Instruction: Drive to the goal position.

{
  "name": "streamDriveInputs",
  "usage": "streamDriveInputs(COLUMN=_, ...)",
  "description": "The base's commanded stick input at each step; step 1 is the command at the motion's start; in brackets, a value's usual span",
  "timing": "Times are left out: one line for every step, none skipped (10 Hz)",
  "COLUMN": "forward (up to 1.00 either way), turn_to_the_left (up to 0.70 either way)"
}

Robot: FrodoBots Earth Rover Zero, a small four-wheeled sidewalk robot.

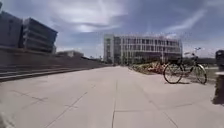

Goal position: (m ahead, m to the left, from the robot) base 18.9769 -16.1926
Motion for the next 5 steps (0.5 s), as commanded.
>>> streamDriveInputs(forward=0.6, turn_to_the_left=0.0)
streamDriveInputs(forward=0.6, turn_to_the_left=0.0)
streamDriveInputs(forward=0.6, turn_to_the_left=0.0)
streamDriveInputs(forward=0.6, turn_to_the_left=0.0)
streamDriveInputs(forward=0.6, turn_to_the_left=0.0)
